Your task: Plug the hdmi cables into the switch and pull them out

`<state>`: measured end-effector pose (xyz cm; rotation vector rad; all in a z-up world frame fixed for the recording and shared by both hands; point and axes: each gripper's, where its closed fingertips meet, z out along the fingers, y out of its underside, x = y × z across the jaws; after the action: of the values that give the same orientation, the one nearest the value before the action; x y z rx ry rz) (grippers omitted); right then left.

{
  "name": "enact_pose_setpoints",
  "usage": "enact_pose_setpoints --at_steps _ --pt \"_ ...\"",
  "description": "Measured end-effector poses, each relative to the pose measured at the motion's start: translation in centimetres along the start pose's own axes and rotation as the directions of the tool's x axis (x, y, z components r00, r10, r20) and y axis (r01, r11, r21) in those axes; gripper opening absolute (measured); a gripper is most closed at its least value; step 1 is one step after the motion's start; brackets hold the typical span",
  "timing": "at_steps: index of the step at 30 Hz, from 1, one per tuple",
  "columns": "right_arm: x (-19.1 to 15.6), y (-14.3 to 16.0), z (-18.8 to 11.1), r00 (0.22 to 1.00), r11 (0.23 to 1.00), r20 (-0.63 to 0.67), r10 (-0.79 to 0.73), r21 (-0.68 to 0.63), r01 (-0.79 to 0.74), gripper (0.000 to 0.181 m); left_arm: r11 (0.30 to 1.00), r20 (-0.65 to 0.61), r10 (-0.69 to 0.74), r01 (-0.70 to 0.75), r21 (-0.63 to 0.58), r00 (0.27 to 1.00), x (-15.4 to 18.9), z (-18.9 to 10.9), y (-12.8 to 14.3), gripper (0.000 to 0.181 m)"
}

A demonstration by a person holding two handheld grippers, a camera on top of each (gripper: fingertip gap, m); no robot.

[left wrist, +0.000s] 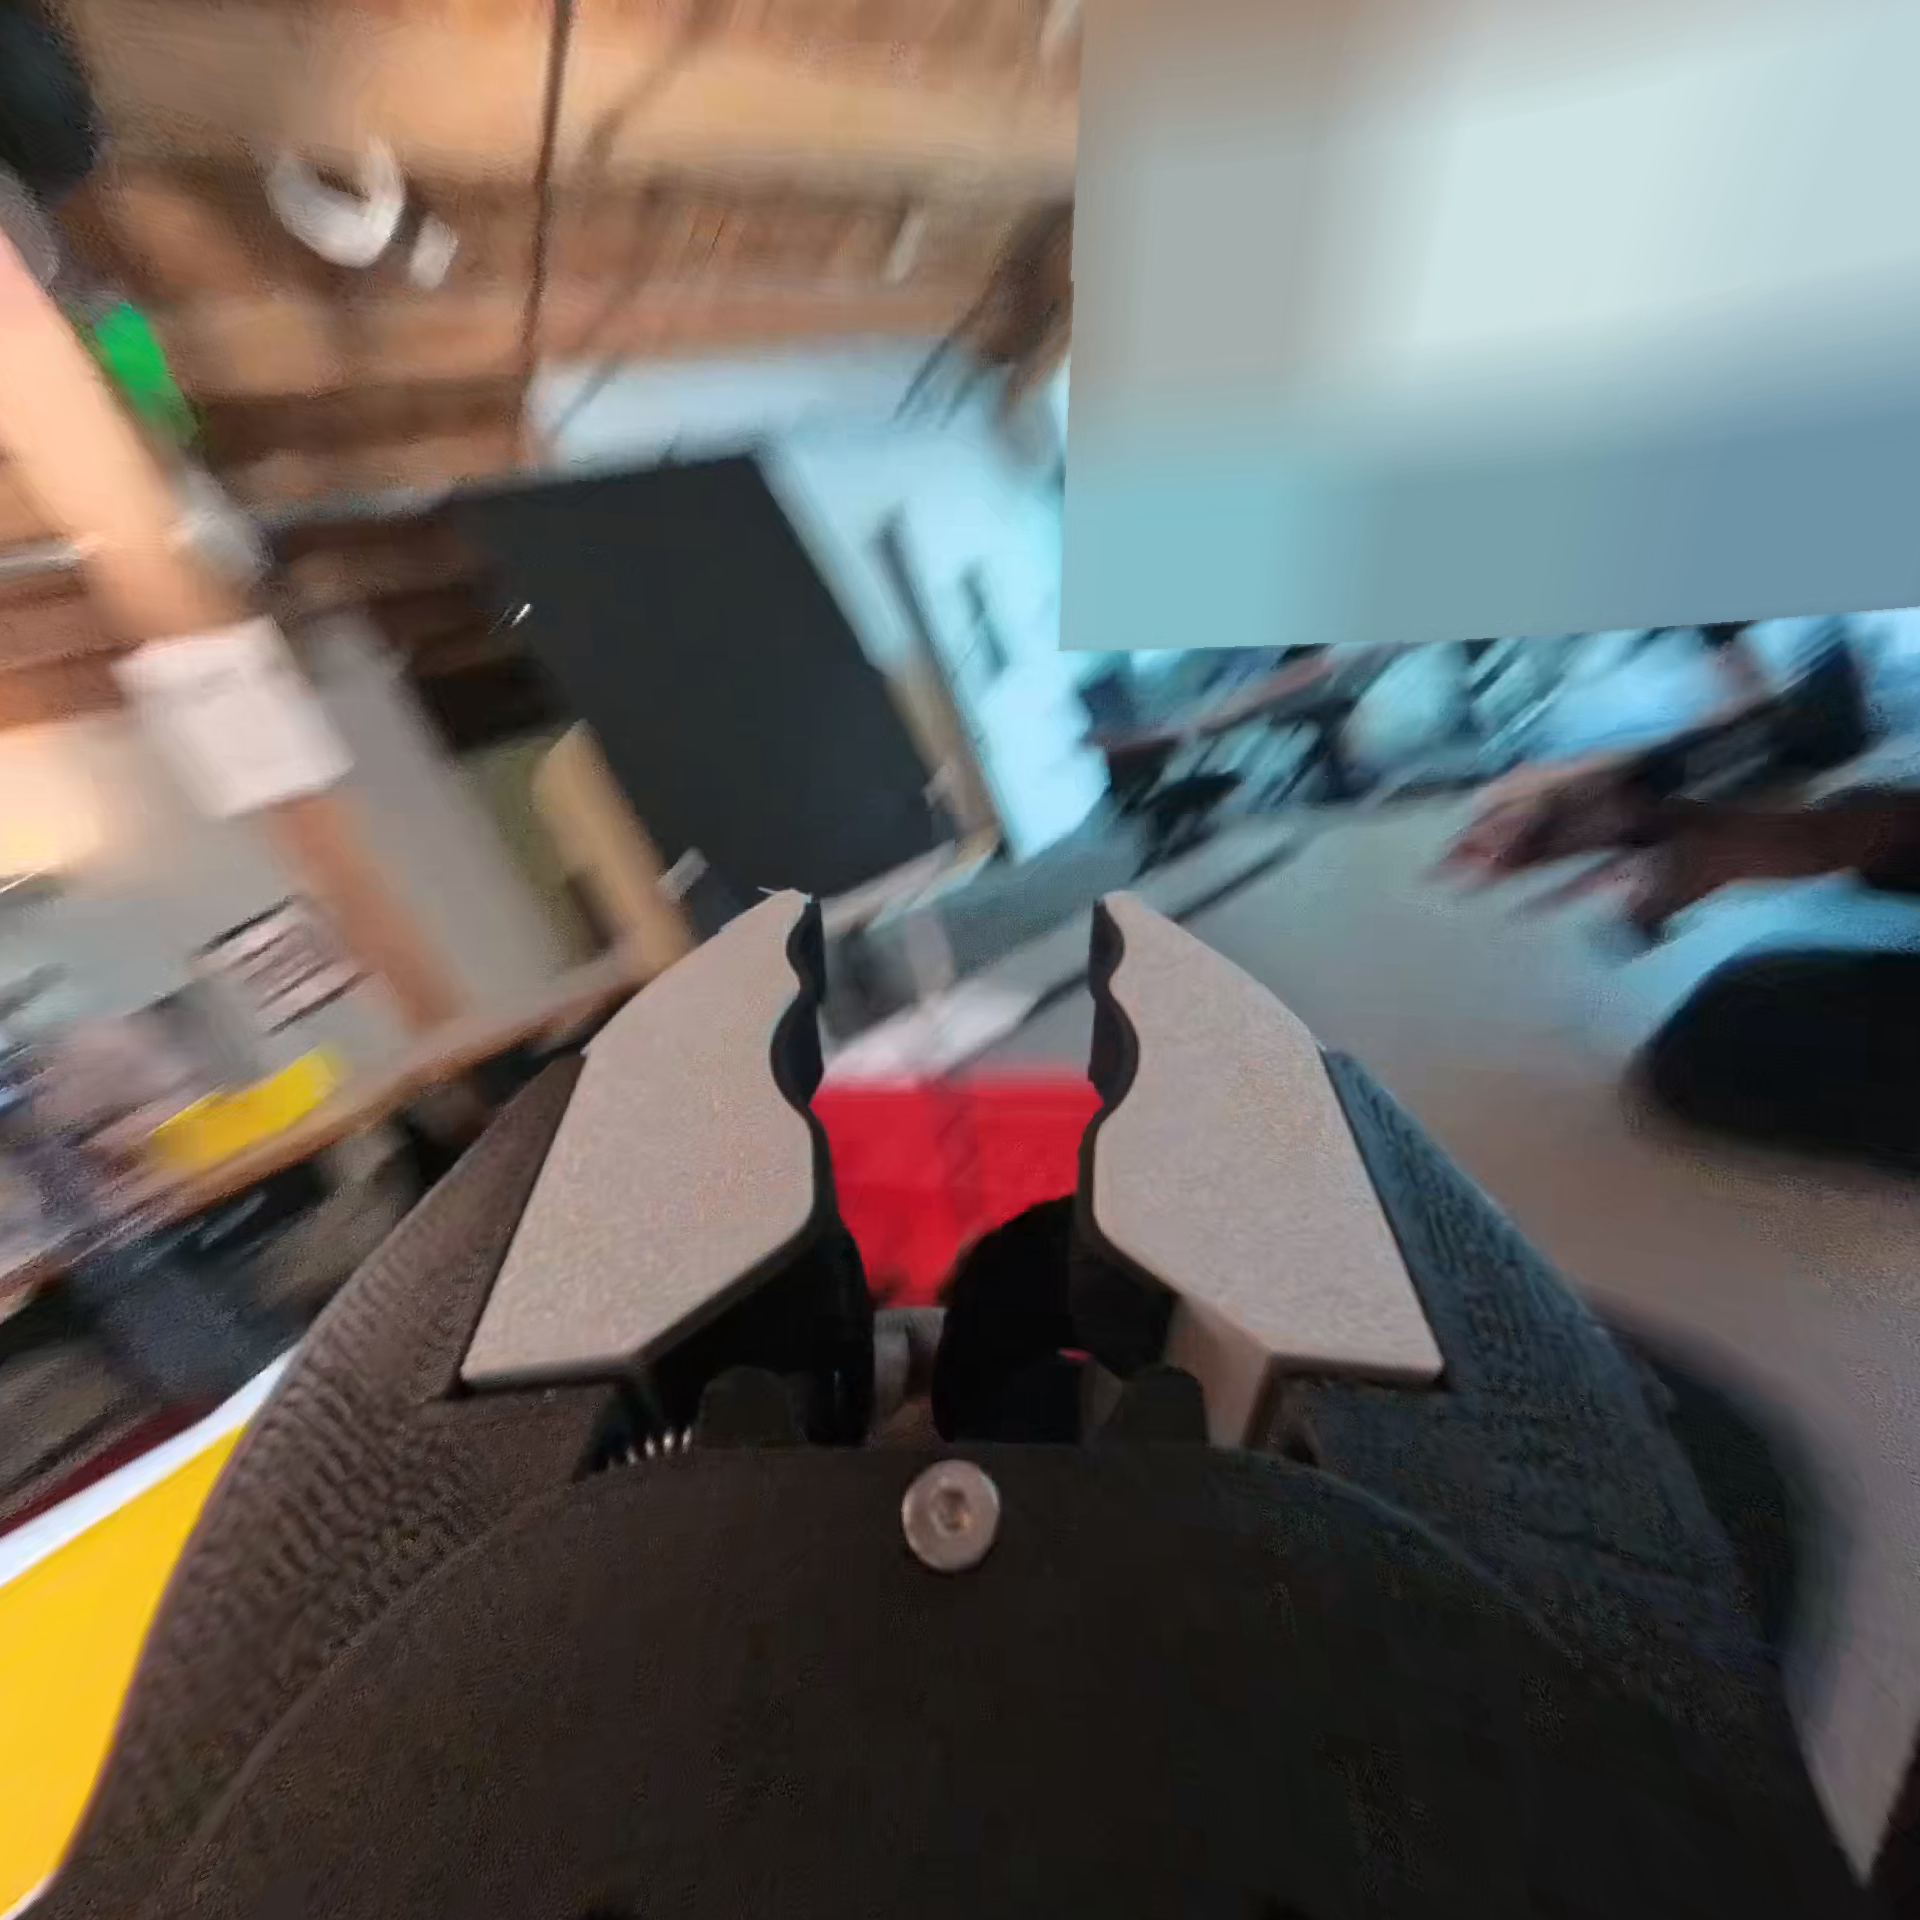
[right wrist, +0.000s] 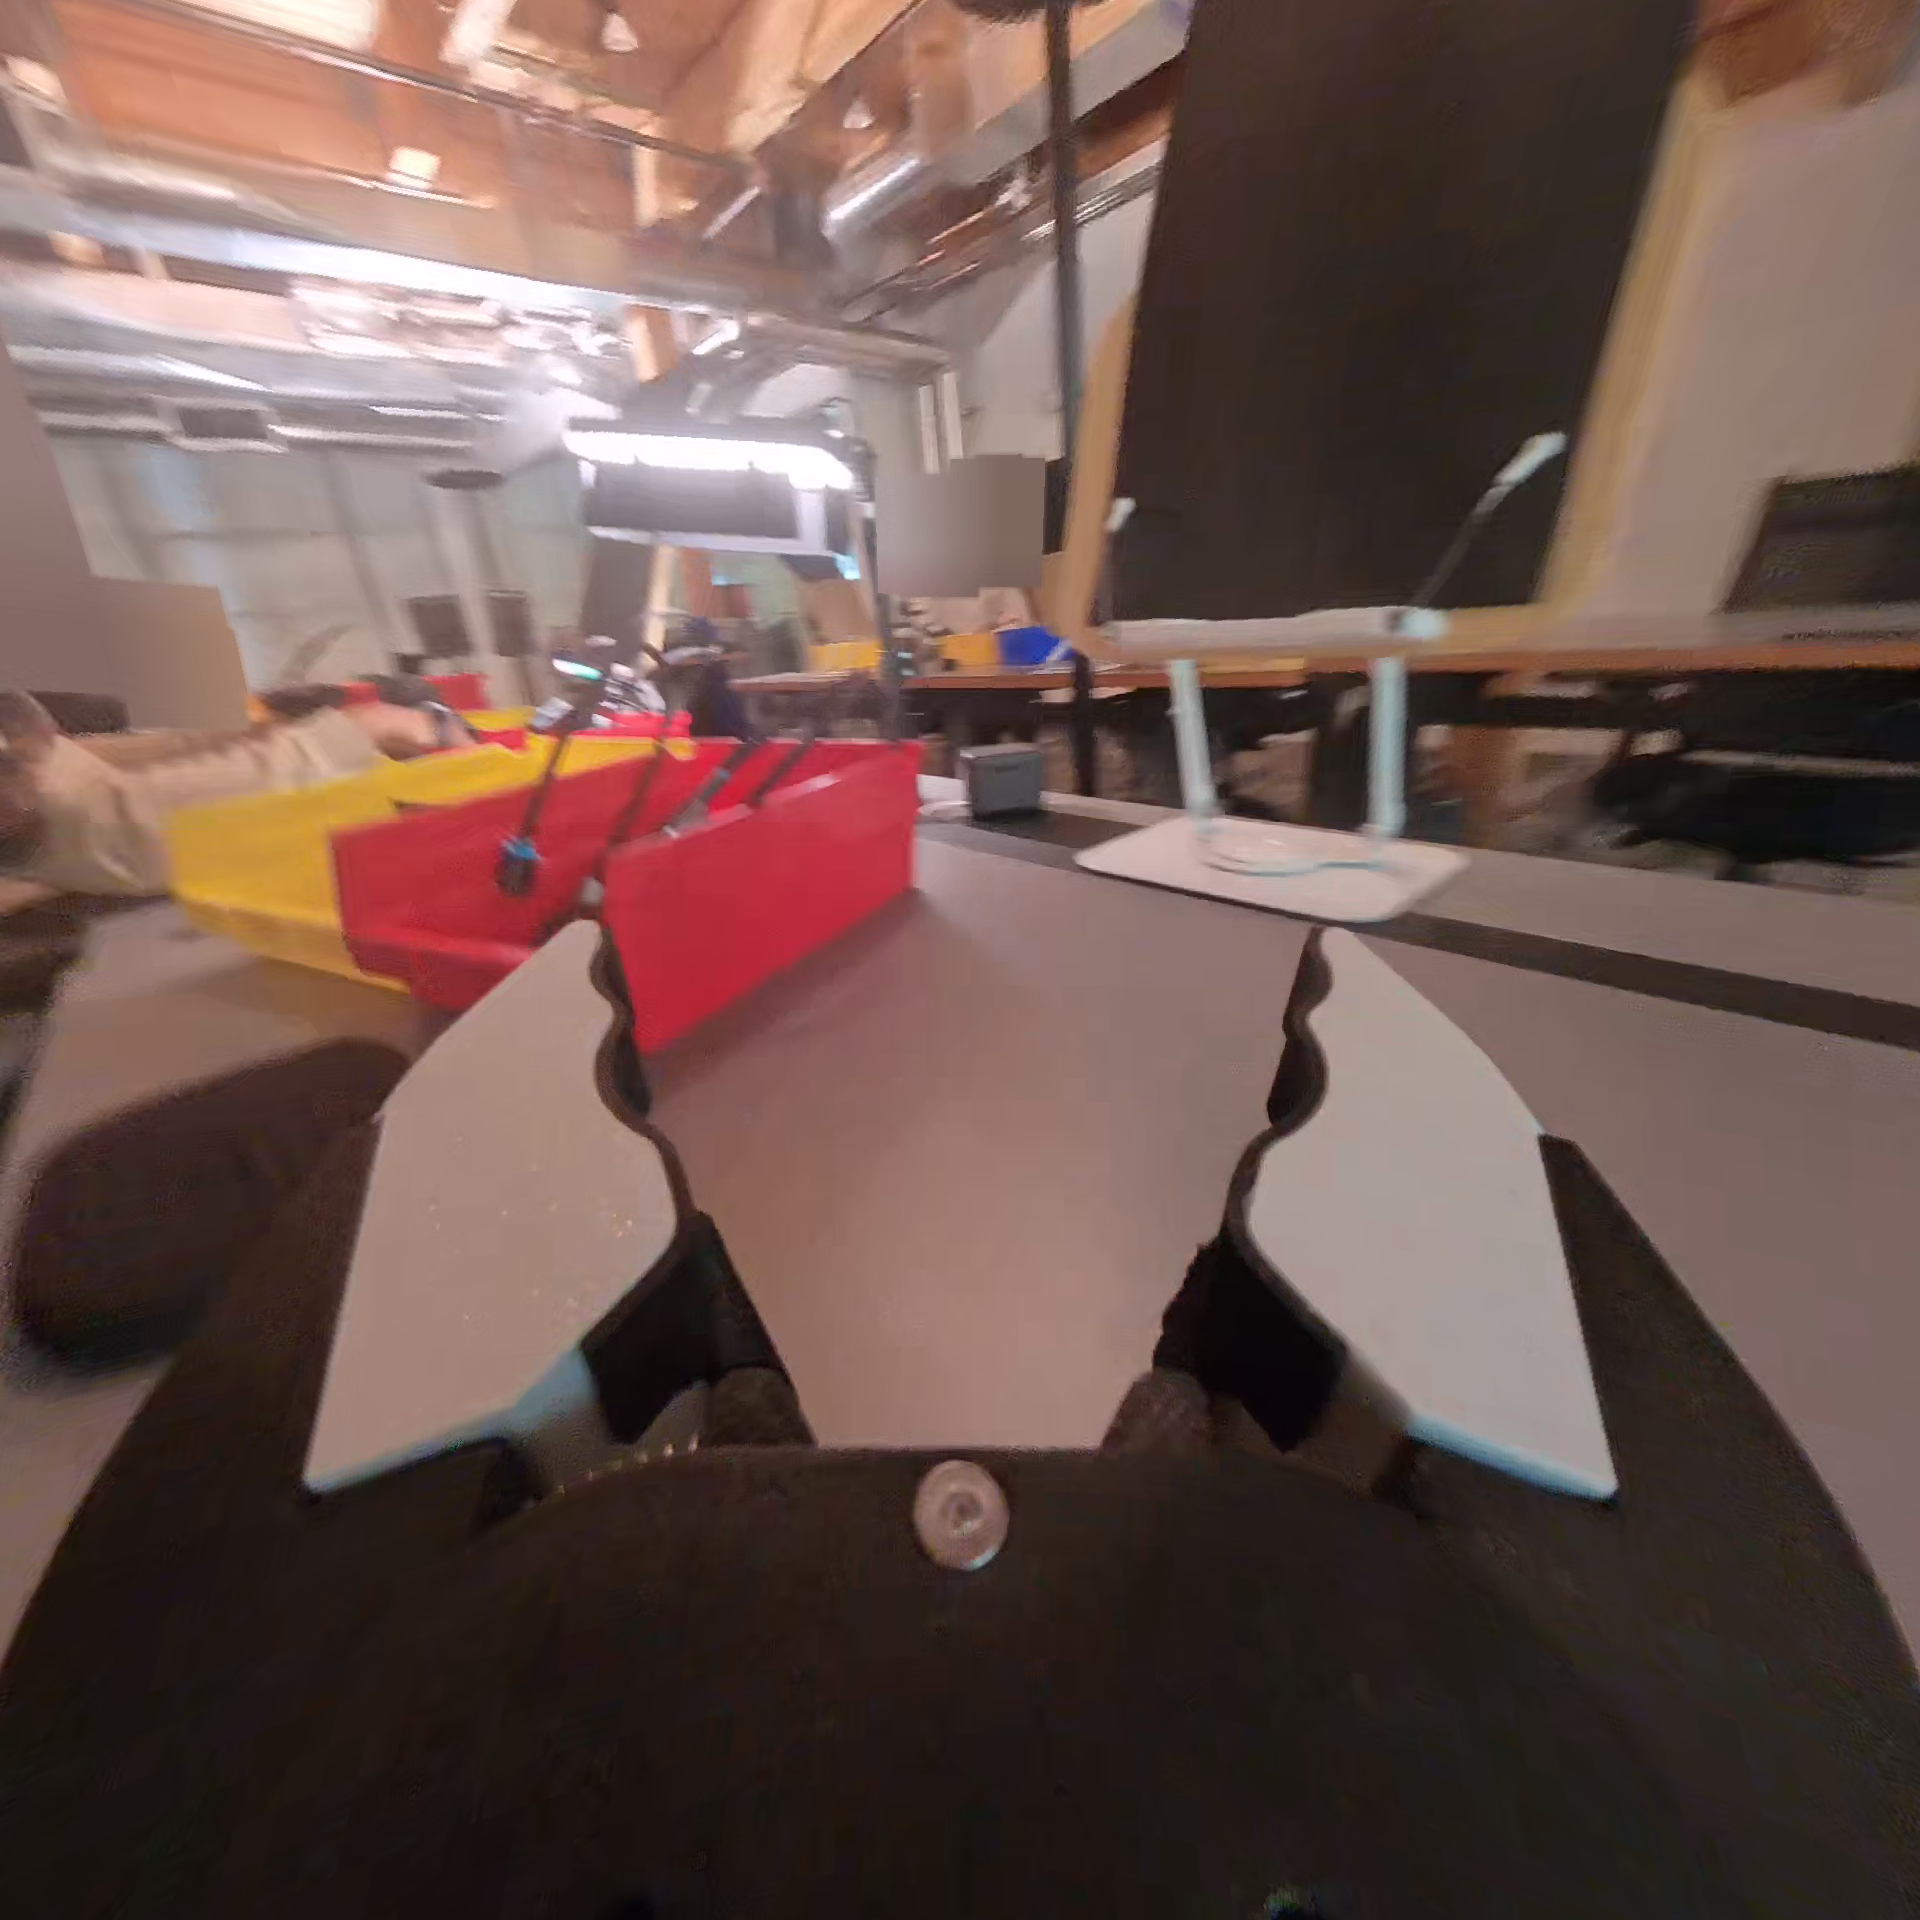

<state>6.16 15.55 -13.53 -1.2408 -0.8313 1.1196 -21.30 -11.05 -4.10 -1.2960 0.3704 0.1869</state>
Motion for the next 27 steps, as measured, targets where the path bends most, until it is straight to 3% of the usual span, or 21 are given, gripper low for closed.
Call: enact_pose_setpoints --at_steps 1,2,4,6,8,11,14,18,22,25,27 --pt "0.2 0.7 -2.0 0.998 0.999 -0.035 -0.045 0.009 0.046 0.121 0.983 0.037 0.061 -0.054 -0.174 0.997 -2.3 -1.7 2.8 0.049" --pt "0.4 -0.3 -3.8 0.990 0.988 -0.089 -0.111 0.102 0.120 0.130 0.934 0.016 0.104 -0.093 -0.344 0.994 -3.7 -3.4 5.8 0.053" --pt "-0.7 -3.7 -6.8 0.972 0.944 -0.159 -0.171 0.257 0.209 0.114 0.787 -0.058 0.153 -0.157 -0.597 0.987 -5.3 -6.8 10.9 0.063" --pt "-2.3 -5.2 -8.2 0.963 0.898 -0.167 -0.210 0.356 0.257 0.109 0.635 -0.102 0.216 -0.219 -0.740 0.971 -6.8 -9.2 14.6 0.067" --pt "-3.3 -4.1 -7.8 0.968 0.904 -0.139 -0.211 0.350 0.247 0.110 0.506 -0.154 0.252 -0.266 -0.821 0.955 -7.7 -10.8 17.5 0.071" --pt "-4.6 -3.1 -6.8 0.955 0.907 -0.086 -0.284 0.298 0.296 0.117 0.373 -0.241 0.214 -0.307 -0.876 0.947 -7.6 -11.9 21.1 0.072" --pt "-5.0 -3.0 -6.8 0.948 0.900 -0.083 -0.308 0.298 0.319 0.116 0.309 -0.280 0.209 -0.335 -0.890 0.937 -8.0 -11.6 23.4 0.072" --pt "-4.8 -3.1 -6.9 0.952 0.903 -0.082 -0.293 0.304 0.304 0.115 0.285 -0.337 0.248 -0.401 -0.871 0.908 -8.6 -10.1 24.1 0.064" --pt "-4.7 -3.1 -6.8 0.954 0.904 -0.085 -0.289 0.302 0.301 0.113 0.267 -0.436 0.192 -0.475 -0.839 0.879 -8.1 -10.0 24.4 0.058" --pt "-4.7 -3.0 -6.8 0.953 0.905 -0.085 -0.290 0.300 0.302 0.113 0.242 -0.474 0.065 -0.474 -0.846 0.878 -7.1 -10.6 24.8 0.041" --pt "-4.7 -3.0 -6.8 0.953 0.905 -0.085 -0.290 0.300 0.302 0.112 0.214 -0.512 0.083 -0.517 -0.829 0.855 -7.2 -10.6 24.8 0.031"
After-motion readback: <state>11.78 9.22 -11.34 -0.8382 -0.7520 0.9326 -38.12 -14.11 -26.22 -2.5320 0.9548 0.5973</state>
